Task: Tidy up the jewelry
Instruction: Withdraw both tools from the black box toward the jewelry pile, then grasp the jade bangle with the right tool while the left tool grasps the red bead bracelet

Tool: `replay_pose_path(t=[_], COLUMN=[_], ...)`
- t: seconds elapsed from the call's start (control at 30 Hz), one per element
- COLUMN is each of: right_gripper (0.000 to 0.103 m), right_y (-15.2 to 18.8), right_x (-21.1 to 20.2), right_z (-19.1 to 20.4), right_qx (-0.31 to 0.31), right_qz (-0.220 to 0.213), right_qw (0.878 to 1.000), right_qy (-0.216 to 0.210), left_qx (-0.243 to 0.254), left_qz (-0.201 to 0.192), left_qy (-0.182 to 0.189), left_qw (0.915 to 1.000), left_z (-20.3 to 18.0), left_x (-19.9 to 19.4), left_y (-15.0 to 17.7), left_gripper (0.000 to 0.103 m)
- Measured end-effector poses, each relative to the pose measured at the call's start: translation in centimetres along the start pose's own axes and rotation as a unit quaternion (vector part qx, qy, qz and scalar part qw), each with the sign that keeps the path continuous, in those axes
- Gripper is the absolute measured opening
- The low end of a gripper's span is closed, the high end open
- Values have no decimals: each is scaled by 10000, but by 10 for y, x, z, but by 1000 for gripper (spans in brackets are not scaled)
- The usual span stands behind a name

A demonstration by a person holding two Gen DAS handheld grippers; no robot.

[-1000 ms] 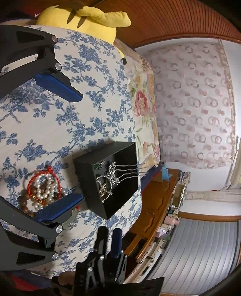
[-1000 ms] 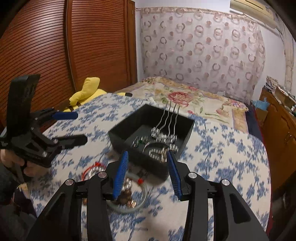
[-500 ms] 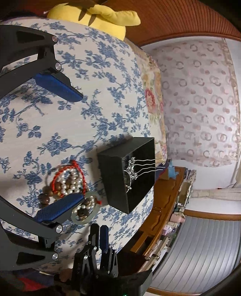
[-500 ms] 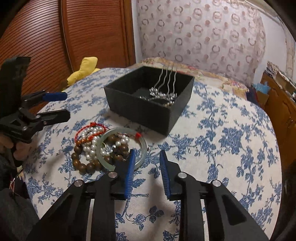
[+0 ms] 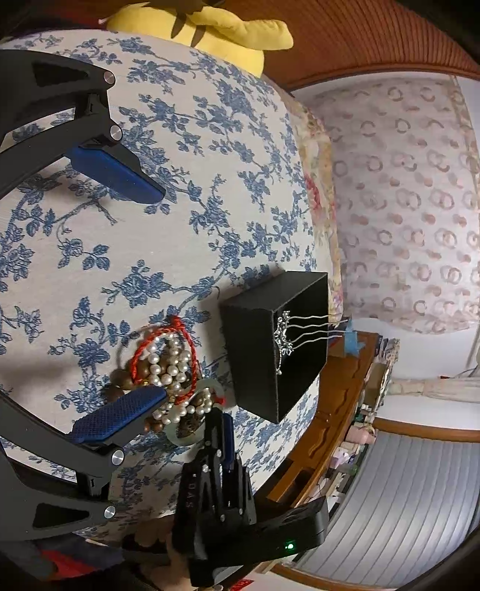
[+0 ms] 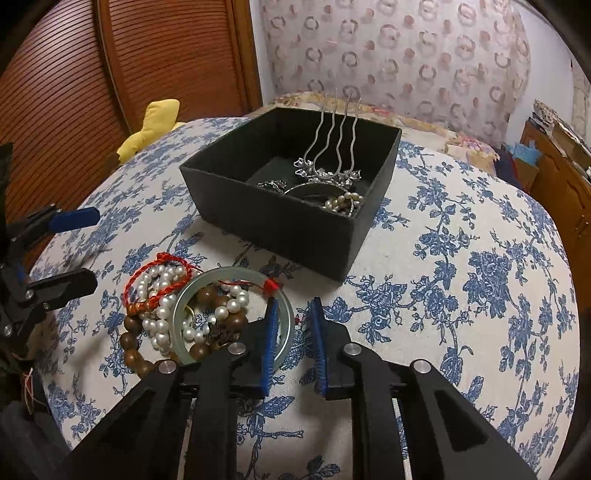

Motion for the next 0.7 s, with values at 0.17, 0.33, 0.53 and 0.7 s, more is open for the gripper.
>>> replay_pose_path(t=[0.17,0.33,0.53,0.7], right_gripper=[8,8,8,8], right_y=[7,11,14,22], right_x=[-7,-39,-67,-73], right_z=[2,-6,-17,-16], right_qx=[-212,-231,-156,-59], right_qz=[-41,-516,-878,-946], right_qw=[9997,9970,9934,9935], right_qy=[149,534,724,632], left_qx=[-5,-22,245,410], left_qz=[125,298,268,247], left_qy=[11,313,424,521], left_qw=[9999,9991,9984,9975], left_z=[5,-5,-30,-46], left_x=[-1,-4,-5,-4], left_y=[8,14,11,7], left_gripper=[88,68,54,37])
Point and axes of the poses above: each gripper's, at about its wrist camera, not at the fingertips, and x roughly the way its jaws point, z to its left, y to its underside, the point moved 5 cm from there along x, roughly the way its jaws point, and after that the axes turned 8 degrees about -y, right-handed, at the moved point
